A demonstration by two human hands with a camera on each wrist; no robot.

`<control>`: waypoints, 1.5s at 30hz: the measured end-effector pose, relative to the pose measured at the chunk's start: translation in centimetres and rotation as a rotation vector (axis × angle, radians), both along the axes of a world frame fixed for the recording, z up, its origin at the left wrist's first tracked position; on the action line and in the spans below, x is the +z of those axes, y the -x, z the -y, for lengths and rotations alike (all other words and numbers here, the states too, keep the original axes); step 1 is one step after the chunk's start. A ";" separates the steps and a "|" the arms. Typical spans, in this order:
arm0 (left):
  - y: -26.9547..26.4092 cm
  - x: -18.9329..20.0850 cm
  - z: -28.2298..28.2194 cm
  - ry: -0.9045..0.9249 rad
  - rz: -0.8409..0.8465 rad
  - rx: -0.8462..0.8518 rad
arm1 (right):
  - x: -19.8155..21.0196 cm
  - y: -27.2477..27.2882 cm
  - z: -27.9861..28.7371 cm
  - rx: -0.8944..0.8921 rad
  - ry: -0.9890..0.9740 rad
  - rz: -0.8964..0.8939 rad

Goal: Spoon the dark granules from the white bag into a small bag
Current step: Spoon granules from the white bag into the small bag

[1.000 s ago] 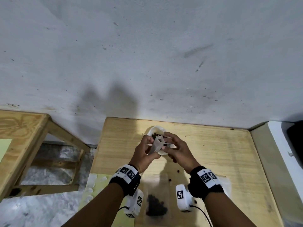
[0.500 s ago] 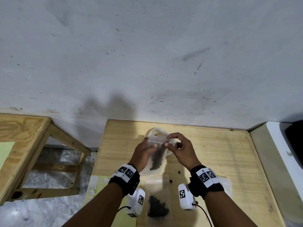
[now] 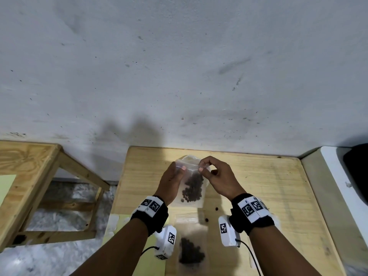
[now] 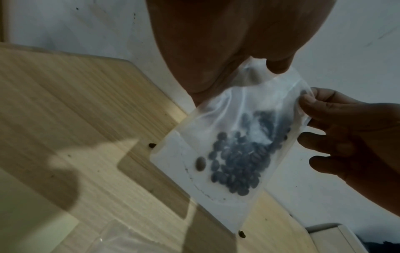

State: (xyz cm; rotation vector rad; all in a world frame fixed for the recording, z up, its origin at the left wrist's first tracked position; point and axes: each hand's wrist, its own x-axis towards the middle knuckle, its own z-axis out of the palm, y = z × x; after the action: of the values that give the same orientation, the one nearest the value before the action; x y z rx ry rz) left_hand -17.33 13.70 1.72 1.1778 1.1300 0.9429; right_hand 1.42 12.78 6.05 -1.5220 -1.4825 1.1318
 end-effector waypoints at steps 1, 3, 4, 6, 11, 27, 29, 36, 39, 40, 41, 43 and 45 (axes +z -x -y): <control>0.0 -0.1 0.0 0.022 0.029 -0.013 | -0.1 -0.1 0.0 0.004 0.009 0.007; 0.0 -0.1 0.1 0.047 0.067 -0.028 | -0.3 -0.1 -0.1 0.025 0.020 0.038; -0.1 -0.2 0.1 0.050 0.068 -0.029 | -0.4 -0.2 -0.1 0.040 0.023 0.055; 0.0 -0.2 0.2 0.045 0.057 -0.020 | -0.8 -0.4 -0.1 0.069 0.047 0.089; 0.0 -0.1 0.7 -0.021 -0.017 0.011 | -1.1 -0.2 0.1 -0.010 0.021 0.090; -0.3 1.3 0.4 0.050 0.019 0.087 | -1.3 0.3 1.0 -0.275 0.183 -0.324; 0.2 1.0 0.2 0.098 0.009 0.090 | -1.1 0.1 1.1 -0.334 0.202 -0.377; 0.3 1.0 0.1 0.083 -0.014 0.108 | -1.2 0.3 1.6 -0.375 0.254 -0.394; 0.3 0.5 -0.3 0.161 0.003 0.241 | -0.9 0.7 2.0 -0.357 0.213 -0.441; 0.5 0.4 -0.5 0.208 0.007 0.289 | -0.9 0.8 2.2 -0.299 0.214 -0.429; 0.7 0.0 -0.7 0.248 0.013 0.323 | -1.0 0.8 2.5 -0.223 0.224 -0.364; 1.1 -0.3 -0.7 0.289 0.015 0.337 | -1.5 1.0 3.0 -0.113 0.272 -0.213; 1.5 0.2 -0.4 0.295 0.023 0.306 | -2.1 1.2 3.5 -0.148 0.300 -0.198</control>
State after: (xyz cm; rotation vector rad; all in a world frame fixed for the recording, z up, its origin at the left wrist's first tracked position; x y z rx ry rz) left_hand -18.80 14.09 1.93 0.7669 1.4030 0.9757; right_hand 0.27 9.25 3.94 -1.6335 -1.0860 1.4173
